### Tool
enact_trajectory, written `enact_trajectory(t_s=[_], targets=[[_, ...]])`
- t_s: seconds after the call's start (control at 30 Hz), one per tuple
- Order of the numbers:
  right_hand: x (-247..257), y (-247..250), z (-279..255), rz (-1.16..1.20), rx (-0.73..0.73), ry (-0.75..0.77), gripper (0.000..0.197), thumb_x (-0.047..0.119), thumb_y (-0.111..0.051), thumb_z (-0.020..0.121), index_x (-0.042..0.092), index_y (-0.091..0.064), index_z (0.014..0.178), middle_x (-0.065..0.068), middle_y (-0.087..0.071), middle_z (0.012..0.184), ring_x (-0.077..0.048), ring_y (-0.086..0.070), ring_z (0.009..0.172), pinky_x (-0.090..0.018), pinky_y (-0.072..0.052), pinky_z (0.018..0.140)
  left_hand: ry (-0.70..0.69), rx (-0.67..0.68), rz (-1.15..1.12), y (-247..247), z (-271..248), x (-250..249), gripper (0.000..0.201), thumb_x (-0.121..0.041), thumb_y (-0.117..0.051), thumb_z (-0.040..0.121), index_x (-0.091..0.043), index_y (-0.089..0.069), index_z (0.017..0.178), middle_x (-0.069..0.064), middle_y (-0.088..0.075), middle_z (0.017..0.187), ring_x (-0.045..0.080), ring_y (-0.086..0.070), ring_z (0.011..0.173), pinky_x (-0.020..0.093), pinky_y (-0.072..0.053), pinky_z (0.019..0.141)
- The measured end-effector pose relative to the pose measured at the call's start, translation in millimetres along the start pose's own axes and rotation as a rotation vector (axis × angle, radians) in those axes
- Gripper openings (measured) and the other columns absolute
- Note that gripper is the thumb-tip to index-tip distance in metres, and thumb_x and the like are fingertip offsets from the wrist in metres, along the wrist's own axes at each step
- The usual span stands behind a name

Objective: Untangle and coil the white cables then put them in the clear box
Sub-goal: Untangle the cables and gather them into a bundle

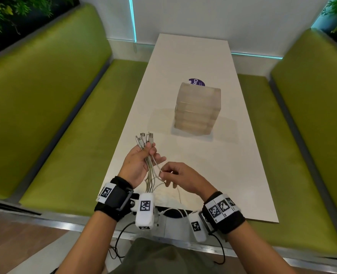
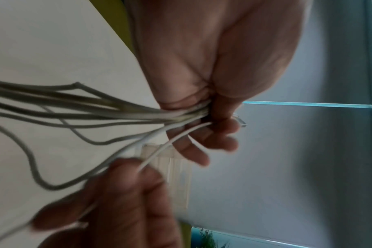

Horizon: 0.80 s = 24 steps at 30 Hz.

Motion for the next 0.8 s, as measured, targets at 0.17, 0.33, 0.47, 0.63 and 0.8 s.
enact_trajectory(t_s=[0.17,0.33,0.47,0.63,0.8], targets=[[-51,-5,-18,-0.349,0.104,-0.118,0.019,0.024,-0.053,0.094,0.012,-0.067,0.089,0.009,-0.057,0.083,-0.013,-0.055,0.083,-0.029,-0.045,0.075,-0.053,-0.068,-0.083,10,4,-26,0.024,-0.002,-0.028,0.1,-0.008,-0.049,0.089,-0.006,-0.048,0.055,0.004,-0.034,0.041,0.018,-0.036,0.044],[-89,-31,-43,-0.461,0.181,-0.181,0.026,0.03,-0.055,0.091,0.009,-0.069,0.094,-0.008,-0.063,0.103,-0.022,-0.058,0.093,-0.036,-0.046,0.085,-0.135,-0.079,-0.064,20,8,-52,0.022,-0.006,-0.031,0.101,-0.005,-0.052,0.1,-0.008,-0.047,0.057,0.003,-0.031,0.042,0.016,-0.03,0.043],[-75,-21,-42,-0.224,-0.084,-0.148,0.03,0.037,-0.066,0.083,0.021,-0.056,0.106,0.005,-0.059,0.107,-0.007,-0.055,0.081,-0.02,-0.044,0.07,-0.125,-0.021,-0.015,10,5,-51,0.023,-0.015,-0.033,0.103,-0.006,-0.053,0.107,-0.008,-0.047,0.059,0.003,-0.031,0.043,0.016,-0.03,0.044],[-63,-25,-26,-0.117,0.059,-0.069,0.03,0.018,-0.05,0.093,0.021,-0.052,0.123,0.006,-0.059,0.119,-0.008,-0.062,0.09,-0.023,-0.05,0.079,-0.101,0.004,0.007,-5,3,-40,0.022,-0.016,-0.034,0.102,-0.006,-0.054,0.107,-0.008,-0.047,0.059,0.003,-0.031,0.044,0.017,-0.029,0.044],[-69,-45,-28,-0.465,0.379,-0.054,0.032,0.008,-0.049,0.091,0.015,-0.063,0.119,-0.004,-0.065,0.12,-0.015,-0.058,0.103,-0.028,-0.044,0.09,-0.104,0.0,0.003,-6,3,-40,0.022,-0.015,-0.034,0.102,-0.007,-0.054,0.106,-0.008,-0.047,0.059,0.003,-0.03,0.044,0.017,-0.028,0.045]])
Point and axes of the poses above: each hand's wrist, its own z-axis towards the middle knuckle, its own y-axis out of the back of the hand, x = y × z, the point moved 6 cm from there along z, towards the middle knuckle
